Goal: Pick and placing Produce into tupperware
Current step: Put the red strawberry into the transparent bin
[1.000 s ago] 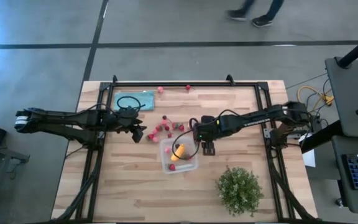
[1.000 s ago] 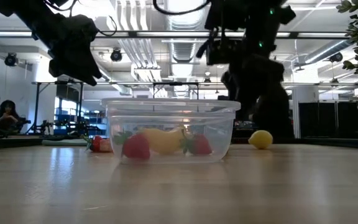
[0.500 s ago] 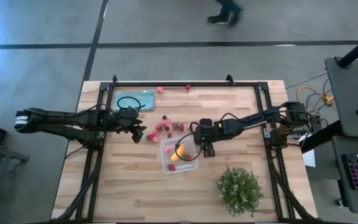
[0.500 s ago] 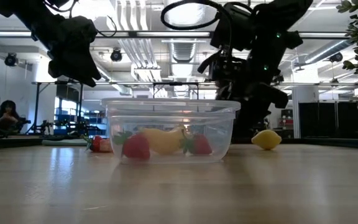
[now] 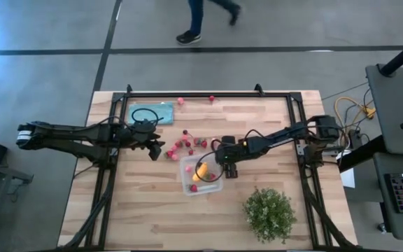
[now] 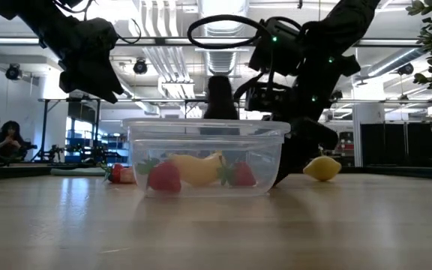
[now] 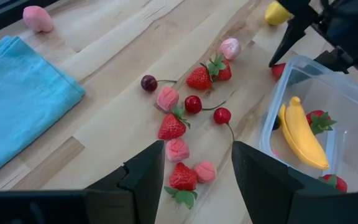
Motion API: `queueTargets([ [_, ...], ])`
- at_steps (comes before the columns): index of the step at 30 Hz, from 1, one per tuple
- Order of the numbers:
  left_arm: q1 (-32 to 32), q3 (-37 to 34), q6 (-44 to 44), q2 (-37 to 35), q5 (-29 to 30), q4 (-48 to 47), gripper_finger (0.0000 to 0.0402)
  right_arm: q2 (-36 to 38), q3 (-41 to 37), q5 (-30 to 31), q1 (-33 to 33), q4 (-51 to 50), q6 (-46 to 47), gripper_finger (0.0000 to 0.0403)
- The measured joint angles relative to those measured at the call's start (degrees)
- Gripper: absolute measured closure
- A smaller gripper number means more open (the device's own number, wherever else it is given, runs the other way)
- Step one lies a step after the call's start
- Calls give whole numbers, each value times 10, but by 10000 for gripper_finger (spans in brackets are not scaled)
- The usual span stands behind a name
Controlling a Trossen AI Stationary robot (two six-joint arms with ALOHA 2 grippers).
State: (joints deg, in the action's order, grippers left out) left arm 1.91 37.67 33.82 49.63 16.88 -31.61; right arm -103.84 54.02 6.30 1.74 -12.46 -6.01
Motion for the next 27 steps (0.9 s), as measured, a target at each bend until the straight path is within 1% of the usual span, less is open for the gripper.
queueTargets([
  [5,0,0,1,0,0,0,228,-8,19,8,0,-15,0,195],
  [7,0,0,1,0,0,0,228,-8,24,22,0,-12,-1,195],
  [11,0,0,1,0,6,0,228,-9,26,27,-8,-9,0,202],
  [17,0,0,1,0,7,1,228,-11,27,24,-6,-19,28,228],
  [23,0,0,2,0,7,2,228,-10,31,23,-6,-36,30,259],
  [27,0,0,2,0,7,2,228,-8,37,27,-7,-64,43,265],
])
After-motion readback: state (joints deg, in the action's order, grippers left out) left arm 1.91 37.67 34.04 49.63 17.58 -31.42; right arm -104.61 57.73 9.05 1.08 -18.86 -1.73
